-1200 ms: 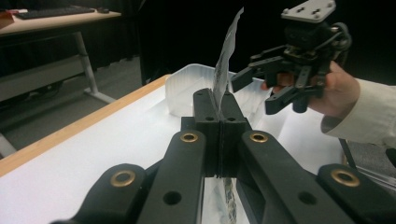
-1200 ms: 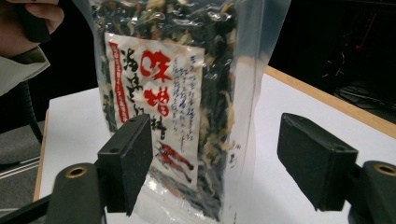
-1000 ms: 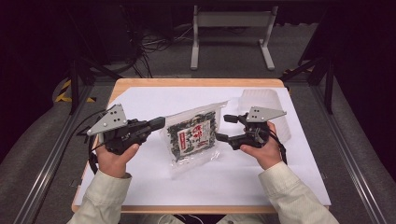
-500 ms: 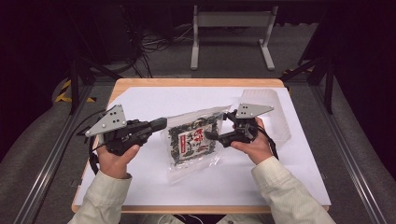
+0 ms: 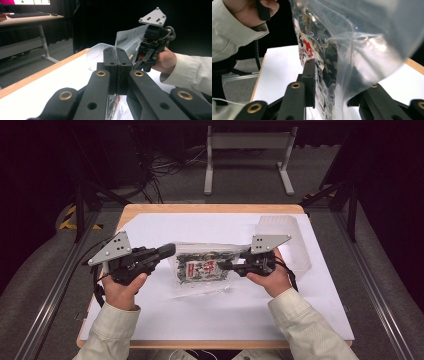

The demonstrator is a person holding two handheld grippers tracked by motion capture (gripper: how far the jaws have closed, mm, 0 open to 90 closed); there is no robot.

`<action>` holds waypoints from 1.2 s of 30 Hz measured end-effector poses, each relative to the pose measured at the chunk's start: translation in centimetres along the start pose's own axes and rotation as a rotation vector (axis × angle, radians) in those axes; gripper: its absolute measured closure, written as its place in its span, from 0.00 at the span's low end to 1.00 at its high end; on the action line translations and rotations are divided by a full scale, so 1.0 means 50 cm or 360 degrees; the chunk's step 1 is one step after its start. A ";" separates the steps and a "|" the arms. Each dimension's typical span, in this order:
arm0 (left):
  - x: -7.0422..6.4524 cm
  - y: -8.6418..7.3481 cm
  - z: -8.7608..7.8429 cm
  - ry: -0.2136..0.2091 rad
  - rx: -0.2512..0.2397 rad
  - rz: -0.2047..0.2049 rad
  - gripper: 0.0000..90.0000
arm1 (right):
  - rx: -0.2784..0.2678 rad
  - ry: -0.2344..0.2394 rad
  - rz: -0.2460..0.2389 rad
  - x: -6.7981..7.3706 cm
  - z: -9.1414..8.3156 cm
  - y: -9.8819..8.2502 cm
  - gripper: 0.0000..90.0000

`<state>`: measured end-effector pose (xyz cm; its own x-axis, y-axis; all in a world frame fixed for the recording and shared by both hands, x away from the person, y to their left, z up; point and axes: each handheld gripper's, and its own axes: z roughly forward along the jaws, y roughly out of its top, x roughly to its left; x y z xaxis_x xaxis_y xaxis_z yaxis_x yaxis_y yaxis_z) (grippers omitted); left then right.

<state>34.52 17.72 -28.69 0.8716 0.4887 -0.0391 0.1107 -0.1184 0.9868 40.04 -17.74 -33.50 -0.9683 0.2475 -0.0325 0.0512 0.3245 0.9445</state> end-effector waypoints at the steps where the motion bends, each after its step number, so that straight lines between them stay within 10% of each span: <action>1: 0.000 0.000 0.000 0.0004 -0.0003 0.0000 1.00 | 0.0007 -0.0005 -0.0014 0.002 -0.001 0.002 0.78; 10: 0.006 -0.005 -0.001 0.0049 -0.0024 -0.0014 0.97 | 0.0060 0.0015 -0.0076 0.013 -0.003 0.011 0.84; 16: 0.020 -0.013 0.002 0.0045 -0.0038 -0.0043 0.76 | 0.0069 0.0004 -0.0097 0.022 -0.003 0.018 0.85; 36: 0.057 -0.071 0.020 0.0142 0.0218 -0.0022 0.42 | 0.0082 -0.0092 0.0047 0.005 -0.059 0.048 0.86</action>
<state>37.07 18.67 -32.45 0.8243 0.5653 -0.0323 0.1917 -0.2250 0.9553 39.18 -19.60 -30.28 -0.9506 0.3094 -0.0254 0.0932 0.3623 0.9274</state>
